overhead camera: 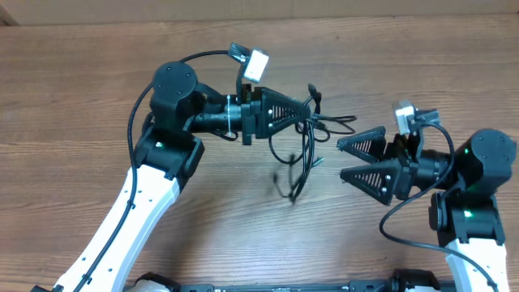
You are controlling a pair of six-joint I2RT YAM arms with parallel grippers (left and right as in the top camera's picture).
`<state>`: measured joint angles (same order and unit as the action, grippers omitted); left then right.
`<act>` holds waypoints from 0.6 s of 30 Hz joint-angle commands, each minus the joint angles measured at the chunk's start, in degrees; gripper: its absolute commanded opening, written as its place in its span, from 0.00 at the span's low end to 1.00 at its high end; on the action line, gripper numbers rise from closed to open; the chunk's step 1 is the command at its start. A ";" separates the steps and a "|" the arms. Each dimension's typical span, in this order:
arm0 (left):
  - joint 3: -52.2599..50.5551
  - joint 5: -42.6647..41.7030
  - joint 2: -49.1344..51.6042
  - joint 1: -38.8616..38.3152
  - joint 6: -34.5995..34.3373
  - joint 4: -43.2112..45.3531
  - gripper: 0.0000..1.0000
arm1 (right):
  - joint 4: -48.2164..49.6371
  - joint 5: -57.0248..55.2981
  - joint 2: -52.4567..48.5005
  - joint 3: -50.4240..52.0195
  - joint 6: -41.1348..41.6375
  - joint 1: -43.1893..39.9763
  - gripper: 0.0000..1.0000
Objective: Untangle cables
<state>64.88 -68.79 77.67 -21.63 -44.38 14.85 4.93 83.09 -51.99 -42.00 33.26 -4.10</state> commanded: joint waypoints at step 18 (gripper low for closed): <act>0.96 -10.88 -0.15 0.26 17.57 0.74 0.04 | 3.67 4.90 -0.68 -1.14 -0.24 -0.04 0.91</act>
<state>64.88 -79.96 77.67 -21.65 -33.52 15.07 7.27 84.77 -52.99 -42.00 33.19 -4.10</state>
